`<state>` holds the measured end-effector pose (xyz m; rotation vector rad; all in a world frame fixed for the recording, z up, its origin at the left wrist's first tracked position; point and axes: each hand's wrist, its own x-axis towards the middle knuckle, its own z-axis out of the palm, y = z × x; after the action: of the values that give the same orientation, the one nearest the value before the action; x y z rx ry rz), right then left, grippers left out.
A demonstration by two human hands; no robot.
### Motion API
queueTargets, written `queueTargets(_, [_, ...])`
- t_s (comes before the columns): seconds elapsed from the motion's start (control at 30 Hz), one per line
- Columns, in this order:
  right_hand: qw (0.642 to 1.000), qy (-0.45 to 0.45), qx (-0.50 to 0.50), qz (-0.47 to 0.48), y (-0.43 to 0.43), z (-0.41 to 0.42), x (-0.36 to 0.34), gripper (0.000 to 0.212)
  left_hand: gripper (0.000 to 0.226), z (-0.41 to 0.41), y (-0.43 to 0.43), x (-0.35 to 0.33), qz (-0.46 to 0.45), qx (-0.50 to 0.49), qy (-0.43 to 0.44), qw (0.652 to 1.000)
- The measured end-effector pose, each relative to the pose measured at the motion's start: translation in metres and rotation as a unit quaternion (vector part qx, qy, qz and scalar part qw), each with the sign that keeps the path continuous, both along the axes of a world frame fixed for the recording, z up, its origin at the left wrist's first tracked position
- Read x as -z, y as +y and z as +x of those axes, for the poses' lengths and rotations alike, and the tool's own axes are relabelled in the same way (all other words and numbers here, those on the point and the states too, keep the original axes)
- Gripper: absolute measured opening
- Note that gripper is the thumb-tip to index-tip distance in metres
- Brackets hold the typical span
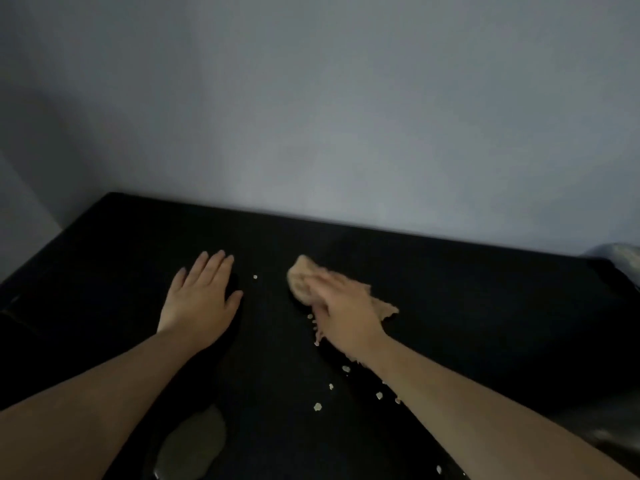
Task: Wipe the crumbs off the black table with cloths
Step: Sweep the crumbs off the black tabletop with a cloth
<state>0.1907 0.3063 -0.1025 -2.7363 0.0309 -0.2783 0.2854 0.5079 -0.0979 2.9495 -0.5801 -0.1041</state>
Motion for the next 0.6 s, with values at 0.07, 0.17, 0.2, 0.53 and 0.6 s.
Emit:
queueTargets(0.07, [0.992, 0.022, -0.126, -0.015, -0.009, -0.001, 0.002, 0.043, 0.065, 0.002, 0.004, 0.005, 0.041, -0.031, 0.019, 0.998])
queueTargets(0.17, [0.998, -0.045, 0.011, -0.03, -0.062, 0.023, 0.011, 0.041, 0.066, 0.001, 0.004, 0.008, 0.046, -0.027, 0.027, 0.998])
queueTargets(0.2, [0.991, -0.024, 0.131, -0.023, -0.078, 0.033, 0.009, 0.042, 0.065, 0.001, 0.004, 0.009, 0.046, -0.025, 0.023, 0.998])
queueTargets(0.53, [0.99, 0.024, -0.141, 0.016, 0.028, 0.057, 0.001, 0.044, 0.061, 0.004, 0.008, 0.011, 0.026, -0.014, 0.024, 0.999])
queueTargets(0.6, [0.988, -0.014, -0.154, 0.001, 0.0, 0.057, 0.003, 0.042, 0.06, 0.004, 0.009, 0.012, 0.016, -0.015, 0.027, 0.999])
